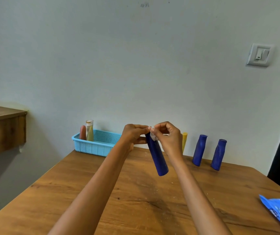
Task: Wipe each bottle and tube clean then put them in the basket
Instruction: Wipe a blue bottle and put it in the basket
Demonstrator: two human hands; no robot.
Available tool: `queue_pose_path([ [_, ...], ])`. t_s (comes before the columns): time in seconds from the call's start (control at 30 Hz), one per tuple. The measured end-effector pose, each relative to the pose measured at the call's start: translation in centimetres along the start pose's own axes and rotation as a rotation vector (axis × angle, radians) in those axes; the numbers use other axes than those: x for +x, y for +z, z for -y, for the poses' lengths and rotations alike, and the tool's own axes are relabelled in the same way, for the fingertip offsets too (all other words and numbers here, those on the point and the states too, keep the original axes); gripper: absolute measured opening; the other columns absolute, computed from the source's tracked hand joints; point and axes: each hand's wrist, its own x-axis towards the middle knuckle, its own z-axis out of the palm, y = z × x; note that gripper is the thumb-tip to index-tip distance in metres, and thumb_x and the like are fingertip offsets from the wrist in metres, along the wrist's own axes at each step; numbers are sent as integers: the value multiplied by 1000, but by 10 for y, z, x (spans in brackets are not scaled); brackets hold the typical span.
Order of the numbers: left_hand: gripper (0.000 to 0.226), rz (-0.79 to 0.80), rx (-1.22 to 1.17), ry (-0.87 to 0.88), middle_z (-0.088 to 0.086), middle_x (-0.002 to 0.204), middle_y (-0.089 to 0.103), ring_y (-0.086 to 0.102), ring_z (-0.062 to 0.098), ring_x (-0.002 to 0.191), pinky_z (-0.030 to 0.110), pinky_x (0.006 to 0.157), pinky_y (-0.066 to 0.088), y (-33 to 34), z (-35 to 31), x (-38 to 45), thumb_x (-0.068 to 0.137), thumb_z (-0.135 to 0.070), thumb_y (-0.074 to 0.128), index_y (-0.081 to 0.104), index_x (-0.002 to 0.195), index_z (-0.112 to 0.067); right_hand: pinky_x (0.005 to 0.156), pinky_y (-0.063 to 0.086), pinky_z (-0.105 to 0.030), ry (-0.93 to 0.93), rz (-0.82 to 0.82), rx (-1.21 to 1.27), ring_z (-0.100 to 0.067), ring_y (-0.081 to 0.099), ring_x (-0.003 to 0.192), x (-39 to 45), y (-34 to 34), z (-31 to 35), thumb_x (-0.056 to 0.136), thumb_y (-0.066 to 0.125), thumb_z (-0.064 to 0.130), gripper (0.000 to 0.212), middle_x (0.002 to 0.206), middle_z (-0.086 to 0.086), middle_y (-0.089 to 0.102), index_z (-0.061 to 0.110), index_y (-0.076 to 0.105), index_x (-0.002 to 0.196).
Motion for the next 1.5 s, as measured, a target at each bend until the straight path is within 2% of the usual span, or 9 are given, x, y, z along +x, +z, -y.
queue_pose_path([
  [0.13,20,-89,-23,20,14,94,68,69,23,75,28,62,59,-5,0,2,82,-8,69,65,100,0,61,51,-21,202,371,-91,-8,62,77,2,-11,5,79,73,17,10,78,5,66,19,64,82],
  [0.33,19,-91,4,49,16,97,68,69,25,77,31,66,60,-2,0,3,84,-8,67,65,100,0,66,52,-18,124,70,-39,-8,64,80,1,-7,-4,81,72,19,11,82,7,66,19,65,88],
  [0.53,28,-172,24,62,18,98,66,67,27,83,32,69,58,-3,2,7,85,-7,66,61,111,3,57,43,-17,261,345,-168,-9,60,74,1,-7,1,79,72,18,16,77,6,63,16,62,92],
  [0.73,27,-209,20,95,18,101,66,67,26,85,34,72,58,1,3,9,85,-7,66,61,111,1,68,53,-28,291,114,-154,-15,63,83,2,-12,-11,80,70,15,19,82,3,62,18,60,96],
  [0.9,29,-221,34,107,15,100,66,66,22,83,27,65,57,3,3,6,86,-7,65,60,113,-1,60,45,-23,421,376,-143,-15,60,78,3,-18,-6,78,72,13,14,79,1,62,19,60,85],
  [1.03,29,-207,65,122,14,103,65,65,23,88,29,70,57,4,0,3,86,-6,64,59,115,-1,62,46,-24,442,234,-275,-19,62,87,0,-21,-19,82,67,12,13,91,-4,65,17,59,91],
  [1.13,31,-187,69,116,15,105,65,66,25,90,33,75,57,6,0,3,87,-6,64,58,117,0,62,47,-22,341,131,-122,-16,63,86,2,-18,-13,82,70,13,18,93,-4,66,17,60,97],
  [1.33,31,-183,25,89,16,103,65,66,25,89,32,72,57,3,2,2,87,-5,64,59,116,1,63,50,-25,516,402,-187,-14,58,76,5,-27,-10,82,65,6,10,82,-1,62,16,61,80],
  [1.5,30,-165,32,87,16,102,65,66,25,89,35,76,57,4,1,2,87,-6,64,60,115,1,58,43,-21,426,161,-203,-14,61,82,3,-29,-15,81,68,6,18,87,-2,63,16,62,94],
])
